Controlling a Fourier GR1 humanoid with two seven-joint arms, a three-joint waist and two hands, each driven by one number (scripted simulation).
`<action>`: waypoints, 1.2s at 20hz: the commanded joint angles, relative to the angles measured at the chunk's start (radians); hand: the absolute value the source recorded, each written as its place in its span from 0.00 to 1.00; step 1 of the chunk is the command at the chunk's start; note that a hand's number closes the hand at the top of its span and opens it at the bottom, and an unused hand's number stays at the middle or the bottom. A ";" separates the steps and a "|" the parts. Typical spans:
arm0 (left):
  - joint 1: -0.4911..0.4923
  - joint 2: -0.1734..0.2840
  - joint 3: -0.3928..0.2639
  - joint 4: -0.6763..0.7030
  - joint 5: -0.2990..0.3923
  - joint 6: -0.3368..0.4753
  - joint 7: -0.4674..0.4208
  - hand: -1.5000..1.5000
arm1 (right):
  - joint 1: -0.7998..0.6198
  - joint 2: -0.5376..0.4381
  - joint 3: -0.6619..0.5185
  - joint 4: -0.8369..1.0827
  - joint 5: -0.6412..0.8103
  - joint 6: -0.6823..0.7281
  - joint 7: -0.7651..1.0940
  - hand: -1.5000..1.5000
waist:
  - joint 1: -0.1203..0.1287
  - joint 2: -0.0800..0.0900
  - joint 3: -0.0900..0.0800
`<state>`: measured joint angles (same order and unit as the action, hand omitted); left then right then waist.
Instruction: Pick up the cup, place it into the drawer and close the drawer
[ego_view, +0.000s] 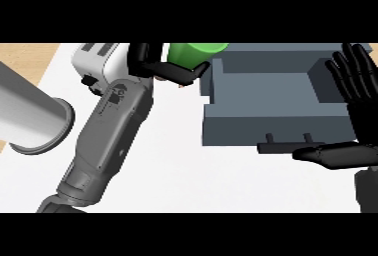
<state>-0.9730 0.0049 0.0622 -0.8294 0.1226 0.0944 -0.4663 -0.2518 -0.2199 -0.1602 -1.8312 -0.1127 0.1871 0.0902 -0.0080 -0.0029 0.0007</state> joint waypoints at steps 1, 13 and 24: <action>-0.159 -0.005 -0.051 0.074 0.019 0.132 0.102 1.00 | 0.023 -0.008 -0.006 -0.024 -0.015 0.020 -0.008 0.00 | -0.023 0.005 0.000; -0.375 -0.005 -0.208 0.463 0.120 0.258 0.201 1.00 | -0.082 -0.026 -0.022 0.073 -0.049 0.047 -0.024 0.00 | -0.078 0.028 0.001; -0.362 -0.005 -0.407 0.543 0.176 0.155 0.279 1.00 | -0.154 0.015 0.049 0.046 -0.036 0.032 0.012 0.00 | -0.163 0.043 0.001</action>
<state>-1.3231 0.0000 -0.2930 -0.3032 0.2809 0.2680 -0.2145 -0.3776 -0.2126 -0.1240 -1.7903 -0.1405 0.2163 0.0907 -0.1514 0.0369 0.0021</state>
